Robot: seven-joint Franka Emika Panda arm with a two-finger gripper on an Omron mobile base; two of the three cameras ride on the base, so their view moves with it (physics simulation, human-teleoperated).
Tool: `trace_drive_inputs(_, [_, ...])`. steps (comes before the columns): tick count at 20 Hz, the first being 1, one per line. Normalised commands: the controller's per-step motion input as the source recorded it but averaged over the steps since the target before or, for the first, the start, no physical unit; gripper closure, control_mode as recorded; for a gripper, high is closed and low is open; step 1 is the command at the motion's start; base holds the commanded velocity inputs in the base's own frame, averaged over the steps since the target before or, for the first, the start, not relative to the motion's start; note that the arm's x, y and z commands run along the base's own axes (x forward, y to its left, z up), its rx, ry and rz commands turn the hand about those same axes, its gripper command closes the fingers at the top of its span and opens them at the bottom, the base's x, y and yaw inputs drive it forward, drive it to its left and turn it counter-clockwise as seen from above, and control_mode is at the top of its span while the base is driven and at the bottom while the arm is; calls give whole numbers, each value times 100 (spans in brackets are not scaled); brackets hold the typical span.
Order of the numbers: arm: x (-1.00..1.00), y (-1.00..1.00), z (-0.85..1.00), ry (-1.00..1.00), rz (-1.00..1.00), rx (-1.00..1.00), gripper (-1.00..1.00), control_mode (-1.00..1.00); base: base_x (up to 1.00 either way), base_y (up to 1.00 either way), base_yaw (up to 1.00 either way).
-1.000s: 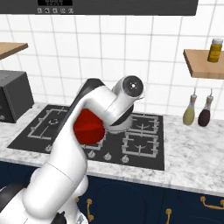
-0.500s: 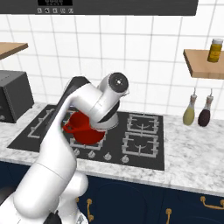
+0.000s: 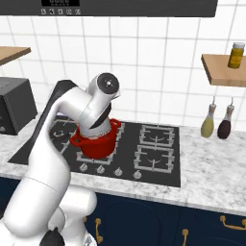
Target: Pick the kettle from the counter and place it on a stove burner. Then turn the burner on.
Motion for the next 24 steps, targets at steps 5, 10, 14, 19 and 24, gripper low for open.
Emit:
trace_drive_inputs(5, [1, 74, 9, -1, 10, -2, 100, -100, 0, 0, 0])
trace_drive_inputs(10, [22, 81, 0, -1, 9, 0, 100, -100, 0, 0, 0])
trace_drive_inputs(14, [39, 72, 0, -1, 0, 7, 100, -100, 0, 0, 0])
trace_drive_inputs(19, [36, 57, 0, 0, 0, 14, 100, -100, 0, 0, 0])
trace_drive_inputs(24, [9, 50, 0, 0, -7, 8, 100, -100, 0, 0, 0])
